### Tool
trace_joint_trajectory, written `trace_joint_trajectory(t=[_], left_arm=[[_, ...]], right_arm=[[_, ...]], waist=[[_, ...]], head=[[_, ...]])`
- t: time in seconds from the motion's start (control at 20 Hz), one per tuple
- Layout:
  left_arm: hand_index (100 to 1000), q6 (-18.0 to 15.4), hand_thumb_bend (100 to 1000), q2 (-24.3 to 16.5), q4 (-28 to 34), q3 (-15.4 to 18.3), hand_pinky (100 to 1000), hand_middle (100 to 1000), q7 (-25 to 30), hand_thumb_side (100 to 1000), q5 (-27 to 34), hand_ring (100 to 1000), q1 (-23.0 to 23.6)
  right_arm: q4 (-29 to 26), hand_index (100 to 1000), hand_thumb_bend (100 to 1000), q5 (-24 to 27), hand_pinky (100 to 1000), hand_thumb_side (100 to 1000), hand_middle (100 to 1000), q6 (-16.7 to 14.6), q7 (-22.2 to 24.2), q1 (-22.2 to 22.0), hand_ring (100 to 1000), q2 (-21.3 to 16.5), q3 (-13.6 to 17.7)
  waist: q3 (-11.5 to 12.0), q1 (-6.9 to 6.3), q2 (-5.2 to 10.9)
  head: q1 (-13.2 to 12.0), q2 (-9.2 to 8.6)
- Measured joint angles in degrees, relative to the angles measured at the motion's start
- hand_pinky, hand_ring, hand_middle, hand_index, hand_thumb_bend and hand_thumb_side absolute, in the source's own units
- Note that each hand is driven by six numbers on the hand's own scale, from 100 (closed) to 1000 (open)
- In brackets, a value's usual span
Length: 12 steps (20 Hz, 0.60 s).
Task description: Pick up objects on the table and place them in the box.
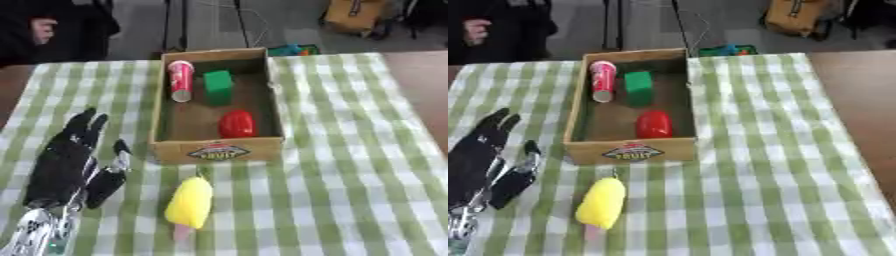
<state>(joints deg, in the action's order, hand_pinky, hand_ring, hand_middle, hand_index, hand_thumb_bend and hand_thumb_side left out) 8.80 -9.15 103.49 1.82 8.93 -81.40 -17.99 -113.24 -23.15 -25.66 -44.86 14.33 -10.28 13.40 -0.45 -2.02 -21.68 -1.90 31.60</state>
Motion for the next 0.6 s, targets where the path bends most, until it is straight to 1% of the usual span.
trace_joint_trajectory(t=[0.05,0.1,0.2,0.35,0.45,0.6], left_arm=[[1000,-0.12,100,-0.23,0.0,0.15,954,1000,0.12,1000,-0.64,1000,-0.16],[1000,-0.22,100,-0.45,0.0,0.22,1000,1000,0.23,1000,-1.18,1000,-0.18],[1000,-0.33,100,-0.82,0.01,0.48,1000,1000,0.43,1000,-2.17,1000,-0.25],[1000,-0.11,100,-1.33,0.05,0.88,1000,1000,0.73,970,-3.73,1000,-0.61],[1000,0.0,100,-1.49,0.05,0.99,1000,1000,1.07,983,-4.35,1000,-0.63],[1000,-0.08,100,-1.94,0.03,1.08,1000,1000,1.82,979,-4.58,1000,-0.71]], right_arm=[[0.0,454,100,0.0,419,759,317,0.0,0.0,-0.03,432,0.0,0.0],[0.0,454,100,0.0,418,760,317,0.0,0.0,-0.04,431,0.0,0.0],[0.0,454,100,0.0,418,760,316,0.0,0.0,-0.06,431,0.0,0.0],[0.0,454,100,0.0,418,760,317,0.0,0.02,-0.09,431,0.0,0.0],[0.0,454,100,0.0,418,760,317,-0.04,0.06,-0.17,431,0.0,0.0],[0.0,454,100,0.0,418,760,316,-0.09,0.11,-0.19,431,0.0,0.0]], waist=[[0.0,0.0,0.0],[0.0,0.0,-0.01],[0.0,0.0,-0.03],[-0.03,0.0,-0.19],[-0.07,0.01,-0.22],[-0.2,0.01,-0.28]], head=[[-0.02,0.0],[-0.06,-0.01],[-0.18,-0.03],[-0.28,-0.21],[-0.41,-0.4],[-0.49,-0.48]])
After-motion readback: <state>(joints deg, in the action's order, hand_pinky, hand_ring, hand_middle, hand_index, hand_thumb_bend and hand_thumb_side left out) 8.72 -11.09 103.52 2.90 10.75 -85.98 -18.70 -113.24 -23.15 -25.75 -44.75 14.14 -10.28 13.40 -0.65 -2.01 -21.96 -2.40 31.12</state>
